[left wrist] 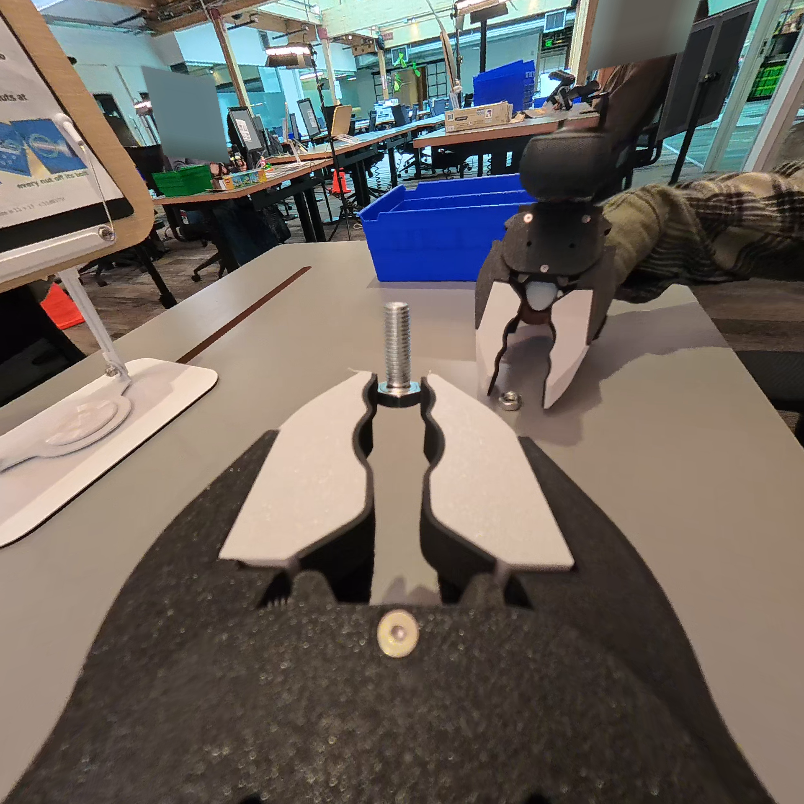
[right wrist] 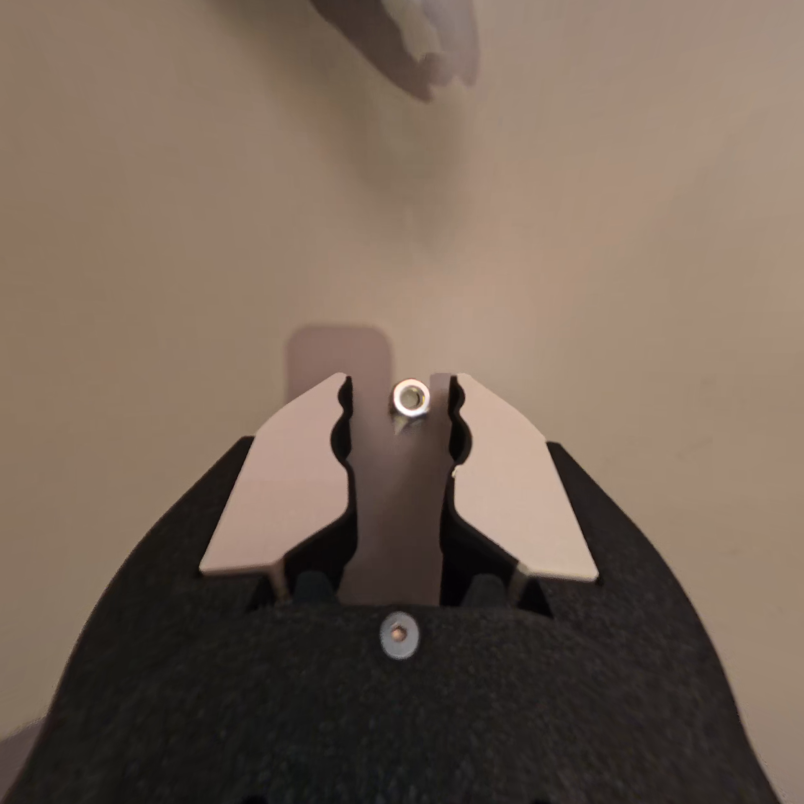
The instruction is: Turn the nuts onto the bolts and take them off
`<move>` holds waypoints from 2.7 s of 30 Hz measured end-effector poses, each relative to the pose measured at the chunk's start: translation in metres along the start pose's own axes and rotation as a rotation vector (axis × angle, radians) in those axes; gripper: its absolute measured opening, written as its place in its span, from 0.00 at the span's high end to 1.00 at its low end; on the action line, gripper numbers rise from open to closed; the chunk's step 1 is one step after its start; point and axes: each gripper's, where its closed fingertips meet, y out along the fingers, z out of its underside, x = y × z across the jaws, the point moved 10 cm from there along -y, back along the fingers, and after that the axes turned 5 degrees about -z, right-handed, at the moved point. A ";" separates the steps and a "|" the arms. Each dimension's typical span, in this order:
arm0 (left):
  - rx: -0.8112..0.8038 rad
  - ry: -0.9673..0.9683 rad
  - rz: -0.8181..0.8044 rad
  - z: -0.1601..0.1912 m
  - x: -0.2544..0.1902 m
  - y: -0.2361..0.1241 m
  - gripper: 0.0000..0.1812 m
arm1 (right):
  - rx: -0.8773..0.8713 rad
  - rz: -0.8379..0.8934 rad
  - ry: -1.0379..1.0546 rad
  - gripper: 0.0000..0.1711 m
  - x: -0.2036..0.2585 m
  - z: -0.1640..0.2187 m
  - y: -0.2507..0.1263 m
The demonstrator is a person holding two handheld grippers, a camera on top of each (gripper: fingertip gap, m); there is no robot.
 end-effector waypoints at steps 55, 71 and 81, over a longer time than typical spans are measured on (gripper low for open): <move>0.021 0.107 0.208 -0.001 -0.038 0.016 0.90 | -0.190 -0.095 -0.121 0.90 0.002 -0.128 -0.057; -0.071 0.046 0.166 -0.006 -0.035 0.010 0.90 | -0.379 -0.117 -0.075 0.90 -0.004 -0.126 -0.047; -0.092 0.013 0.143 -0.006 -0.032 0.008 0.90 | -0.499 -0.057 -0.008 0.90 -0.002 -0.124 -0.041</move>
